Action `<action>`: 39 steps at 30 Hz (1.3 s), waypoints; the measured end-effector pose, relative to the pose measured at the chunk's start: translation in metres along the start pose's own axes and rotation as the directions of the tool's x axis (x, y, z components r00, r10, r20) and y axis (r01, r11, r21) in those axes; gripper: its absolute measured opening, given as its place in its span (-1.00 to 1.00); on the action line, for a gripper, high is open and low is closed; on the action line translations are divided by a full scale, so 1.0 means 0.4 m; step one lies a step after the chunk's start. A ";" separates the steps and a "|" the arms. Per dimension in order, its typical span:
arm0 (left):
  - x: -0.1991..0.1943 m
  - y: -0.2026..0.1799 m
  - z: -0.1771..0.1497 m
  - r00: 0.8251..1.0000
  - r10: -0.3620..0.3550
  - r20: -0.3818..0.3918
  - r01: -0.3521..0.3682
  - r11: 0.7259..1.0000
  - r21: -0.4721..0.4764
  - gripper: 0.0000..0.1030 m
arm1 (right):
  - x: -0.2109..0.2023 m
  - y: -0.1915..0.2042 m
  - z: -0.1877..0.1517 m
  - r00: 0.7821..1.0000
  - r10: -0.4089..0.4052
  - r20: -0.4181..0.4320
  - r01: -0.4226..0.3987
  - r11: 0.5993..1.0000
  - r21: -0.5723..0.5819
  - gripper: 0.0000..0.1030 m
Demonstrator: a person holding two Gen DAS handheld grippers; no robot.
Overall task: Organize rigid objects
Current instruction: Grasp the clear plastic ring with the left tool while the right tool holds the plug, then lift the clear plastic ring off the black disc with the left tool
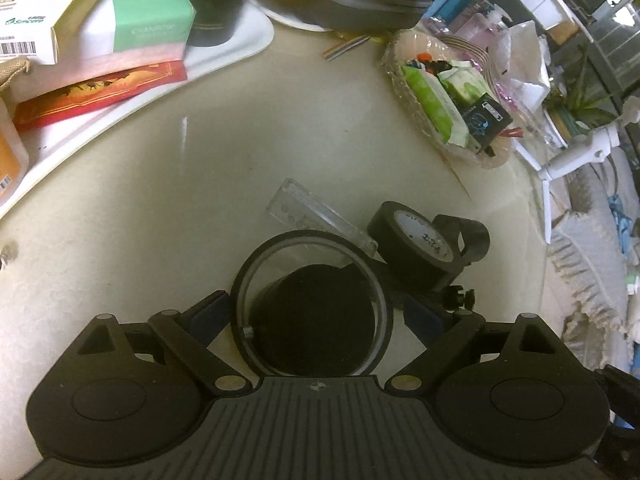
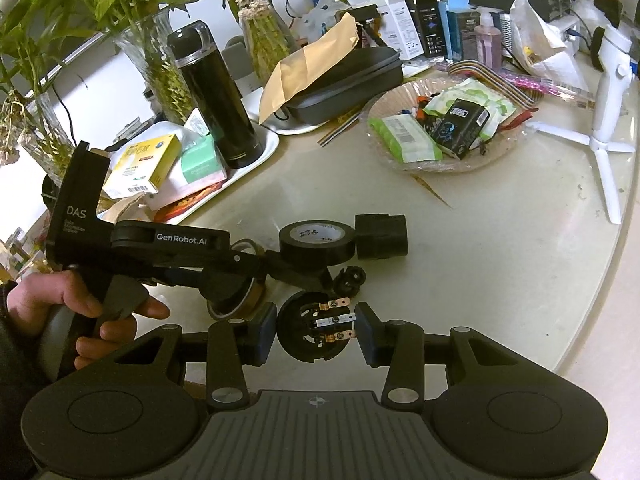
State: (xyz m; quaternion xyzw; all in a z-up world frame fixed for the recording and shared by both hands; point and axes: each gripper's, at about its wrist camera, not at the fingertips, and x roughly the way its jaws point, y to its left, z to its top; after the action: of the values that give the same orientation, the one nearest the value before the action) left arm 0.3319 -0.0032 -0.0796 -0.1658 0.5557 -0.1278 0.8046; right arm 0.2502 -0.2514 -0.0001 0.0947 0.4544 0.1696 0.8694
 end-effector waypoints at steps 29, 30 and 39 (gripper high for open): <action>-0.092 -0.027 -0.027 0.993 0.003 0.118 -0.011 0.998 0.067 0.68 | 0.016 0.024 -0.003 1.000 0.007 0.002 -0.007 1.000 -0.019 -0.12; -0.100 -0.031 -0.029 0.992 0.005 0.127 -0.015 0.997 0.076 0.68 | 0.016 0.025 -0.003 1.000 0.009 0.003 -0.009 1.000 -0.021 -0.12; -0.194 -0.056 -0.080 0.972 -0.016 0.234 -0.023 0.986 0.165 0.68 | 0.012 0.048 -0.009 1.000 0.020 0.021 -0.019 0.999 -0.035 -0.12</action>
State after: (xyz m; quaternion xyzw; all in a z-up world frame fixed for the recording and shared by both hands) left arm 0.2744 0.0027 -0.0147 -0.1109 0.4443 -0.1519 0.8759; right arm 0.2457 -0.2317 0.0006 0.0859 0.4413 0.1850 0.8739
